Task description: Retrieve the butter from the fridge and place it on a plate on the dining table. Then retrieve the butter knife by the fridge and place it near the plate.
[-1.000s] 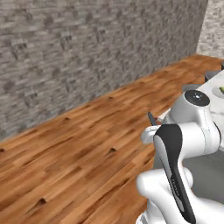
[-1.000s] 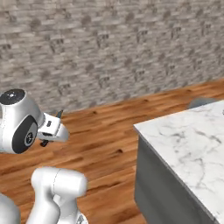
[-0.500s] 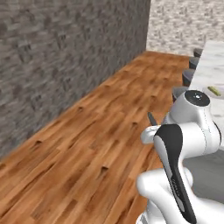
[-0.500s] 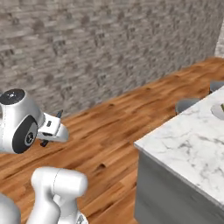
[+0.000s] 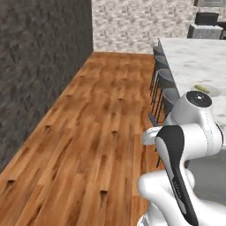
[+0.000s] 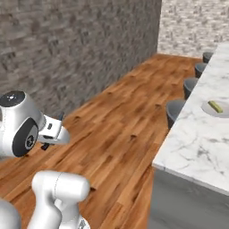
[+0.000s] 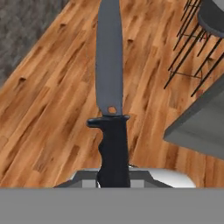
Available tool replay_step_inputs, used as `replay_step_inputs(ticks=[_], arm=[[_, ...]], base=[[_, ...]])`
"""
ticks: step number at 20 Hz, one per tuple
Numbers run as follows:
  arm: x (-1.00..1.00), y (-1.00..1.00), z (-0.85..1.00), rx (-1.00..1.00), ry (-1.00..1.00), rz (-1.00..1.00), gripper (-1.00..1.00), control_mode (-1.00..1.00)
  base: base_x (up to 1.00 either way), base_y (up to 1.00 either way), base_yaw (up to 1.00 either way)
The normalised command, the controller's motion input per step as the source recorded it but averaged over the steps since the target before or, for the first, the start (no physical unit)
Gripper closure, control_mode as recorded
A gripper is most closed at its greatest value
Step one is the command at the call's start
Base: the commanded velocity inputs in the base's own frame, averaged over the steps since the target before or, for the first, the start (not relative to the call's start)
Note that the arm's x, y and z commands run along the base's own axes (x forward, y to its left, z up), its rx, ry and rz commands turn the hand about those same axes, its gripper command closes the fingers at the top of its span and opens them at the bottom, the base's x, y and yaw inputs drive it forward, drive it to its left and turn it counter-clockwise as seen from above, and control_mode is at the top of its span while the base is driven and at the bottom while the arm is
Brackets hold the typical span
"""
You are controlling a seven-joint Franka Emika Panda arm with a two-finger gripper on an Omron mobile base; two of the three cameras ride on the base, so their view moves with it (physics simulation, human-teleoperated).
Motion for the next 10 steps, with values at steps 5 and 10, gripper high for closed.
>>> replay_step_inputs(ticks=[5, 10], arm=[[0.0, 0.0, 0.0, 0.0, 0.0, 0.0, 1.0, 1.0], [0.0, 0.0, 0.0, 0.0, 0.0, 0.0, 1.0, 1.0]], base=[[0.92, 0.6, -0.68], [0.97, 0.63, -0.68]])
